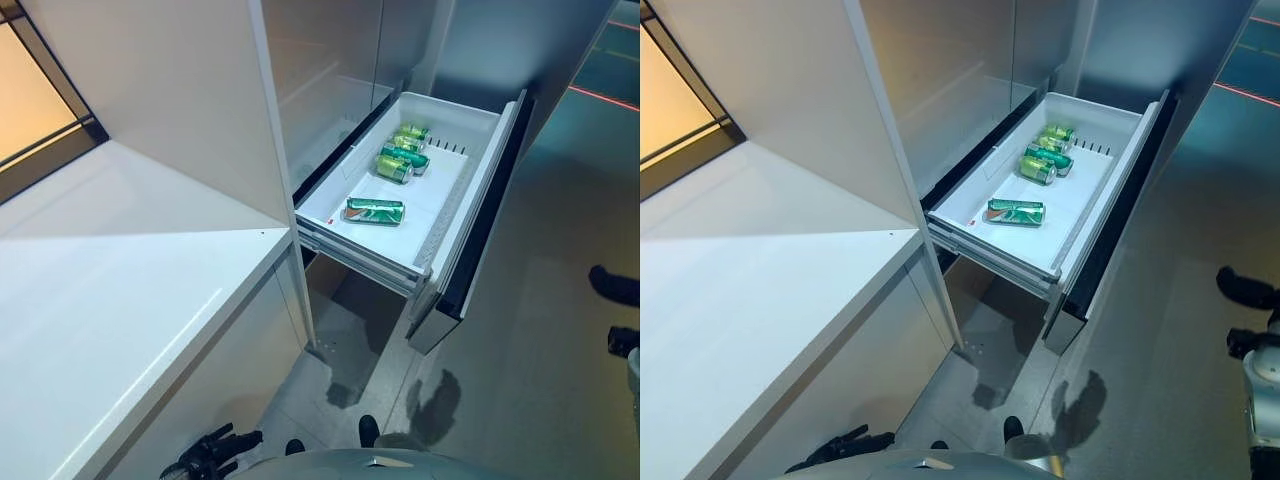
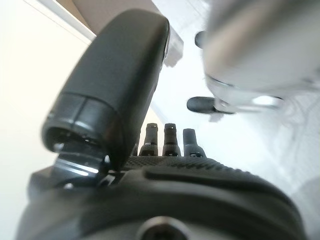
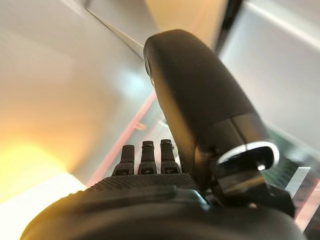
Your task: Put drinks into fridge and close the fridge
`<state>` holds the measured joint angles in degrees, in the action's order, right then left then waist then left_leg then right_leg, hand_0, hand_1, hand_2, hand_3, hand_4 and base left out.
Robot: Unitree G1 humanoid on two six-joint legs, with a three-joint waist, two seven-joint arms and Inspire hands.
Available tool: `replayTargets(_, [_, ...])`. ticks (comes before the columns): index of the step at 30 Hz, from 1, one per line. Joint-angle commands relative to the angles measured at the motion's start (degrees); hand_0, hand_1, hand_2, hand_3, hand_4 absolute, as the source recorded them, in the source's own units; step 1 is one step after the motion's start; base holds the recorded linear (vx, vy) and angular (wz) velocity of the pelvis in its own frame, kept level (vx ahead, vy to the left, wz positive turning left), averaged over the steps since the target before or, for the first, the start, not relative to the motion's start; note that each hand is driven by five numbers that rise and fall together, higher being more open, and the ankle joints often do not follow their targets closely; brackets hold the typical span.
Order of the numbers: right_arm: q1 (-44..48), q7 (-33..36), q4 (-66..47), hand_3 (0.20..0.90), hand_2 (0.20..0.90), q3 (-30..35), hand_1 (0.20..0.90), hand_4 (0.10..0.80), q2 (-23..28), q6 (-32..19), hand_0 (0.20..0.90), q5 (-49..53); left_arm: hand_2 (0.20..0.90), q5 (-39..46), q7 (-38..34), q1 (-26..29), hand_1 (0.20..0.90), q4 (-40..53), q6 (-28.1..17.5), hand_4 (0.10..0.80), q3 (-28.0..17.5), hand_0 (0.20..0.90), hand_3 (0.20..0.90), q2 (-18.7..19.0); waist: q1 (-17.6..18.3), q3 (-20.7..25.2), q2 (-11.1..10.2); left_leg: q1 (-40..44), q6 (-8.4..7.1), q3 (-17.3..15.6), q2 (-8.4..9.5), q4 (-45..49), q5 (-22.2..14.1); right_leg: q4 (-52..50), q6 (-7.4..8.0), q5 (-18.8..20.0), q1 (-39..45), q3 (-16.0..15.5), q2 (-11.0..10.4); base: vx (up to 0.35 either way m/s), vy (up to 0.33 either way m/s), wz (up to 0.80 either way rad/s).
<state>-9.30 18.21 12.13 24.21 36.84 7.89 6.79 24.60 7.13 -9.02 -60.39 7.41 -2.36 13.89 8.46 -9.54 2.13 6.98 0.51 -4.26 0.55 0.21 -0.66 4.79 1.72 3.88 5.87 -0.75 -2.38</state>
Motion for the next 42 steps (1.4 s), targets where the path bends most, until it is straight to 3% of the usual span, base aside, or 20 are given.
replayTargets(1, [7.5,0.8,-3.8,0.9,0.9,1.5,0.9,0.8,4.1,-10.1,0.9,2.2,0.9,-0.7,-0.7,1.8,0.9,-0.3,-1.8,0.8,0.4,0.9,0.9,3.7,-2.5,-2.2,-1.4,-7.2,2.68,1.6,2.69,15.6,-11.7,-19.1,-0.24,-11.7,-7.7,-1.6,-1.3,-0.129,0.038,0.04])
replayTargets(11, [18.3,-3.3,2.2,0.9,0.9,-10.4,0.9,0.8,5.1,-12.8,0.9,5.7,0.9,2.6,-4.9,7.0,0.9,2.3,-3.9,0.8,3.6,0.9,0.9,4.8,-3.9,-10.0,0.0,-20.7,4.01,2.6,3.83,30.8,-15.0,-34.1,-3.78,-15.9,-19.1,-2.3,-2.2,-0.081,0.013,0.12])
replayTargets(19, [31.2,-6.3,3.2,0.9,0.9,-20.7,0.9,0.8,6.0,-14.4,0.9,2.6,0.9,3.8,-10.1,12.2,0.9,4.8,-3.7,0.8,6.5,0.9,0.9,6.2,-4.8,-14.7,0.6,-27.7,3.85,2.8,4.31,36.8,-15.6,-40.6,-4.76,-17.0,-26.4,-2.5,-1.9,-0.08,0.004,0.05])
replayTargets(25, [41.5,-8.9,3.9,0.9,0.9,-28.8,0.9,0.8,6.0,-16.4,0.9,0.5,0.9,4.7,-9.8,14.7,0.9,5.6,-2.7,0.8,8.1,0.9,0.9,6.4,-6.0,-16.9,1.1,-31.2,3.54,3.1,4.43,39.1,-14.9,-42.5,-5.08,-16.6,-29.8,-2.8,-1.5,-0.06,0.002,-0.14])
replayTargets(33, [53.8,-12.5,3.3,0.9,0.9,-38.2,0.9,0.8,1.8,-17.2,0.9,0.4,0.9,5.3,-10.4,17.3,0.9,5.9,-2.1,0.8,10.6,0.9,0.9,5.0,-8.0,-17.7,1.3,-30.6,3.09,3.1,4.07,38.1,-13.8,-41.7,-5.31,-16.1,-29.0,-3.5,-1.5,-0.019,0.002,-0.04])
replayTargets(42, [64.0,-17.5,8.8,0.9,0.9,-45.9,0.9,0.8,-6.8,-15.2,0.9,8.5,0.9,1.4,-9.2,18.0,0.9,3.9,0.1,0.8,13.7,0.9,0.9,3.7,-12.0,-15.2,1.3,-23.8,2.26,4.1,3.65,33.5,-12.8,-36.5,-5.11,-15.5,-20.1,-6.1,-3.2,0.132,-0.009,0.14])
